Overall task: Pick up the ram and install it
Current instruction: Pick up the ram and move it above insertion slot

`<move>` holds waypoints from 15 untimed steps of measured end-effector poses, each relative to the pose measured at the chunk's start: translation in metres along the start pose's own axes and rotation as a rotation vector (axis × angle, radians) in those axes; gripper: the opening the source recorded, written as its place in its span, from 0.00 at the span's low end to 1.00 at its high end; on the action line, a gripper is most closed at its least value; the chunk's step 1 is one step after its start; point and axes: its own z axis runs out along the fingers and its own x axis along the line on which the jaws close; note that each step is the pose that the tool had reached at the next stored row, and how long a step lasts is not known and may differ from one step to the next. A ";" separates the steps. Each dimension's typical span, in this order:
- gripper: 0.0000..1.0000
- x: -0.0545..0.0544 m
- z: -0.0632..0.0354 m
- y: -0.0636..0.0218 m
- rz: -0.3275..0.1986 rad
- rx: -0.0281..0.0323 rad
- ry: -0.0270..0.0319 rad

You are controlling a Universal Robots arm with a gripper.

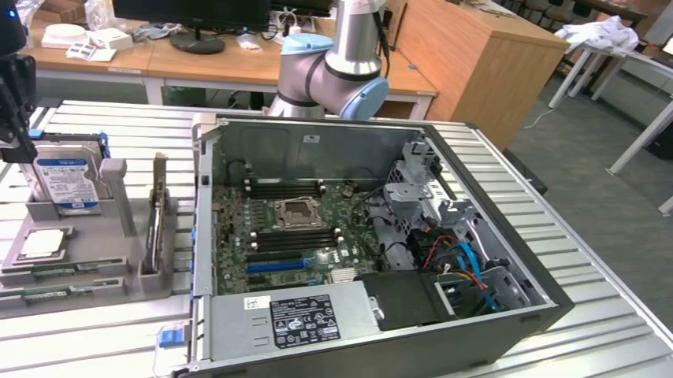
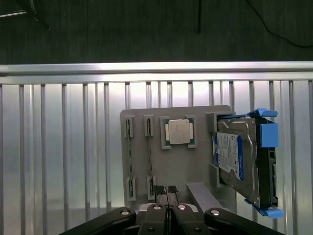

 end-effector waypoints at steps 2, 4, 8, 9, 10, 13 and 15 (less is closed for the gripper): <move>0.11 0.000 0.0000 0.0000 0.000 0.0000 0.0000; 0.11 0.000 0.0000 0.0000 0.000 0.0000 0.0000; 0.11 0.000 0.0000 0.0000 0.000 0.0000 0.0000; 0.11 0.000 0.0000 0.0000 0.000 0.0000 0.0000; 0.11 0.000 0.0000 0.0000 0.000 0.0001 0.0000; 0.23 0.000 0.0000 0.0000 0.000 0.0000 0.0000; 0.30 0.000 0.0000 0.0000 0.000 0.0000 0.0000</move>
